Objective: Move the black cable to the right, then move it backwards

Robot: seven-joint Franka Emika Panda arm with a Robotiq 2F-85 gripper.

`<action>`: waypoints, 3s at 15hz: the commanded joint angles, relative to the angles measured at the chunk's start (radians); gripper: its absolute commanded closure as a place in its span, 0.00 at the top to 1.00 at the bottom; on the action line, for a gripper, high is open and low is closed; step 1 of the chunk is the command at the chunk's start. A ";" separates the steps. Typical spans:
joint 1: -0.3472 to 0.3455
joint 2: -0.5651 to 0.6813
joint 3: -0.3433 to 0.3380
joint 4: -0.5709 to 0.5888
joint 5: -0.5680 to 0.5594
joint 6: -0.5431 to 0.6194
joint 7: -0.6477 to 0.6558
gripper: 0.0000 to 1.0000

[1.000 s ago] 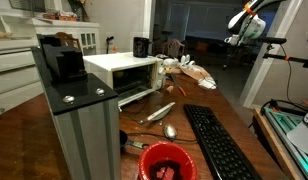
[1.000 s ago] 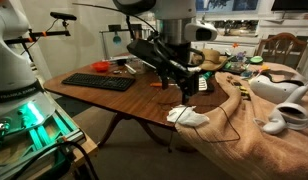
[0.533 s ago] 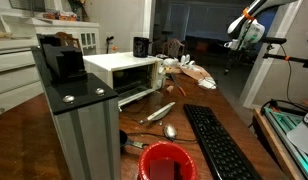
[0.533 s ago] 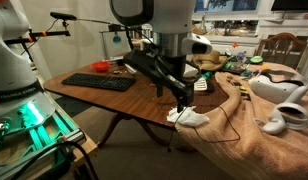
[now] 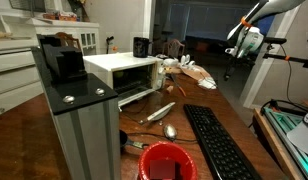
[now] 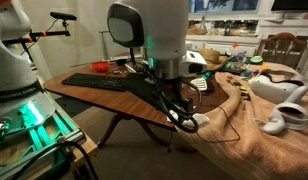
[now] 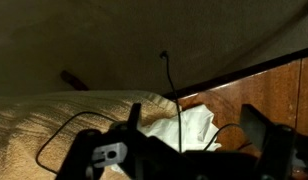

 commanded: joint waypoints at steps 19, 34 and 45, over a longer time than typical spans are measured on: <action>-0.148 0.207 0.148 0.034 0.234 0.176 -0.359 1.00; -0.168 0.287 0.209 0.095 0.212 0.214 -0.385 0.57; -0.163 0.261 0.169 0.082 0.119 0.192 -0.337 0.01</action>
